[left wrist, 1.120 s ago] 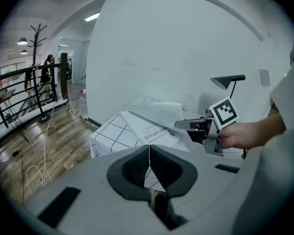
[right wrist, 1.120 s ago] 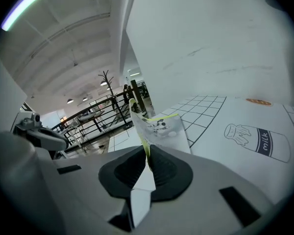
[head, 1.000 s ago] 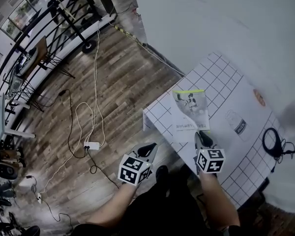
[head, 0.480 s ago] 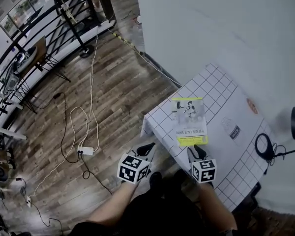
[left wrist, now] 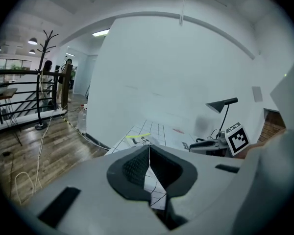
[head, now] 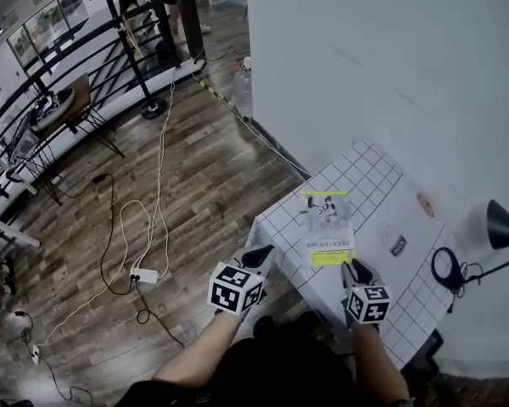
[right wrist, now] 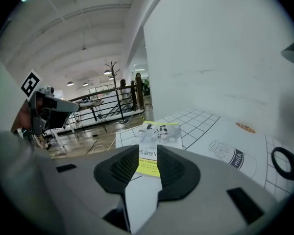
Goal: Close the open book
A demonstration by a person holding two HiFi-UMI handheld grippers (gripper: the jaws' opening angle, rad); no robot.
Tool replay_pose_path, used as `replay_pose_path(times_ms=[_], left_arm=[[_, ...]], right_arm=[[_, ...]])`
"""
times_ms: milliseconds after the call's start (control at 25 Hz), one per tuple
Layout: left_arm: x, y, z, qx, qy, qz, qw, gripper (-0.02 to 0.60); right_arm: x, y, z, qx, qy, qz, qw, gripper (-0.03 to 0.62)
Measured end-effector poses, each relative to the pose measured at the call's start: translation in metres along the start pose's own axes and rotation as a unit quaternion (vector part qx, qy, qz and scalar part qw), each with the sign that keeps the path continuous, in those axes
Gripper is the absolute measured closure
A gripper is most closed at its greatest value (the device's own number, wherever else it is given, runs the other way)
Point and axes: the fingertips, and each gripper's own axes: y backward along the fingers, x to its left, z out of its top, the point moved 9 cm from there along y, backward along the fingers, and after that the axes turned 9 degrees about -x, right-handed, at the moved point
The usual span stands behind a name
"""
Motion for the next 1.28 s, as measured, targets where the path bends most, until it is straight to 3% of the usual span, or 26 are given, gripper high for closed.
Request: replay_pose_path(times_ms=[400, 520, 920, 1280], left_arm=[[-0.02, -0.003, 0.058, -0.039, -0.065, -0.034, 0.9965, 0.569], [-0.031, -0.004, 0.07, -0.041, -0.083, -0.032, 0.9952, 0.569], [-0.085, -0.016, 0.107, -0.084, -0.092, 0.001, 0.9922, 0.569], [-0.138, -0.019, 0.129, -0.126, -0.119, 0.016, 0.9847, 0.569]], right_arm=[[-0.01, 0.045, 0.053, -0.083, -0.039, -0.005, 0.996, 0.499], [-0.023, 0.058, 0.072, -0.118, -0.041, -0.005, 0.992, 0.499], [-0.088, 0.108, 0.13, -0.209, -0.074, 0.021, 0.975, 0.493], [-0.105, 0.164, 0.159, -0.288, -0.018, 0.036, 0.957, 0.568]])
